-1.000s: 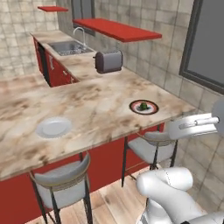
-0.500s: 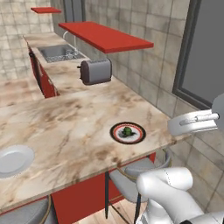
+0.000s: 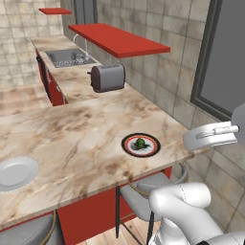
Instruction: Transport the steak and avocado to the fridge. Place the steak on the rack containing meat and place the avocado on the rack containing the vegetable, ensuring meats and vegetables are on different racks.
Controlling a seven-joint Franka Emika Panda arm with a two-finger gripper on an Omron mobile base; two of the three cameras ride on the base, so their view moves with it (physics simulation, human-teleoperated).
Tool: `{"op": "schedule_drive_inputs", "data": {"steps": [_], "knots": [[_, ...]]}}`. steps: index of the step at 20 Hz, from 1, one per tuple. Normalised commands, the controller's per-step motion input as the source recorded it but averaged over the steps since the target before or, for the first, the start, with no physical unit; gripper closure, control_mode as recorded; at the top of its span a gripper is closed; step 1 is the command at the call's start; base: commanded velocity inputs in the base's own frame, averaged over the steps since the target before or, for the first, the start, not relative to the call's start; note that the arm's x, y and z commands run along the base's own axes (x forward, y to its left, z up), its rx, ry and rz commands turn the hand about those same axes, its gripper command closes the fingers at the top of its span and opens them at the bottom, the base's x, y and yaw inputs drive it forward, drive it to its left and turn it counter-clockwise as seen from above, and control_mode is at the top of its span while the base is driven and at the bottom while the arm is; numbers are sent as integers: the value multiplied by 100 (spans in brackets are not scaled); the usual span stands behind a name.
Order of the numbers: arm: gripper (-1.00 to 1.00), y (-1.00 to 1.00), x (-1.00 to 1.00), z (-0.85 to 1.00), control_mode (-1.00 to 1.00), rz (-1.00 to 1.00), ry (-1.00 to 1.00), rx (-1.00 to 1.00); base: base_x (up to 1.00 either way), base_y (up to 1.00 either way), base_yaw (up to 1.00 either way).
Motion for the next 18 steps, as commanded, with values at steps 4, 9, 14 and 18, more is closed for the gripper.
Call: {"op": "schedule_drive_inputs", "data": {"steps": [4,9,14,18], "knots": [[-100,0,0,0,100,0,0,0,100,-3,-29],[-100,0,0,0,100,0,0,0,100,0,-37],[-100,-5,40,-9,-100,-2,2,3,60,0,-18],[-100,-27,83,-31,-100,8,5,13,0,0,0]]}}
